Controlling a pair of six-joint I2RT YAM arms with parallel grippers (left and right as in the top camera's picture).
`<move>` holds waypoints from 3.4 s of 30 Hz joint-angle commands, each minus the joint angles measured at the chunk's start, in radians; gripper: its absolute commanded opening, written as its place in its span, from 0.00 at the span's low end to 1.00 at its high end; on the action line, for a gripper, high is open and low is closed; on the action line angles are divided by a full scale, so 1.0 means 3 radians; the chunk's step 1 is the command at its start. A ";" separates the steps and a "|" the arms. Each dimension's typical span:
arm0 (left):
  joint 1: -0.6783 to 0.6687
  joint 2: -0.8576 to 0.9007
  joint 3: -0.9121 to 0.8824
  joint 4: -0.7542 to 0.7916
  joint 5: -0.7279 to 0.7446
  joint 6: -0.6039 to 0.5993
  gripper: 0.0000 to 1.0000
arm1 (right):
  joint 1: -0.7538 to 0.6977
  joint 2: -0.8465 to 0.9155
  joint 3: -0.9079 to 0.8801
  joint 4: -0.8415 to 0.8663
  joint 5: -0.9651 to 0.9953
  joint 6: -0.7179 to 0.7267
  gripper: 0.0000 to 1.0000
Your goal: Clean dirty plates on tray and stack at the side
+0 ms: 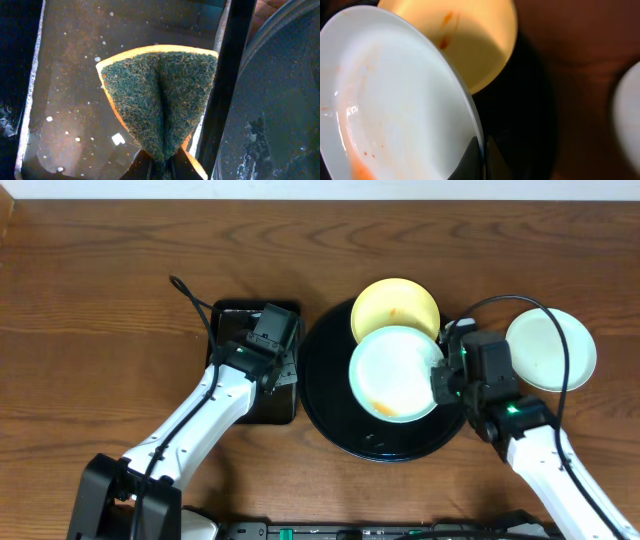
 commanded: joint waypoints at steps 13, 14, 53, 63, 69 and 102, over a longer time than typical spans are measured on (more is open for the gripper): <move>0.0011 -0.0004 -0.0034 -0.0010 -0.0055 0.0058 0.08 | 0.0305 -0.0018 0.0172 -0.0806 -0.0254 0.1183 0.01; 0.0011 -0.0004 -0.0034 -0.0010 -0.0055 0.0058 0.08 | 0.0305 0.0043 0.0172 -0.0841 -0.0261 0.1202 0.01; 0.0011 -0.0004 -0.0034 -0.0024 -0.0053 0.0058 0.08 | 0.0100 0.0224 0.0172 -0.0346 -0.0596 0.1455 0.01; 0.0011 -0.0004 -0.0034 -0.0024 -0.0055 0.0058 0.08 | 0.0090 0.0188 0.0186 -0.0172 -0.0187 0.0687 0.01; 0.0011 -0.0004 -0.0034 -0.0023 -0.0053 0.0058 0.08 | 0.0128 0.0023 0.0338 -0.0156 -0.0041 0.0145 0.01; 0.0011 -0.0004 -0.0034 -0.0022 -0.0055 0.0058 0.08 | 0.2008 -0.0066 0.0401 0.0645 0.3382 -0.1514 0.01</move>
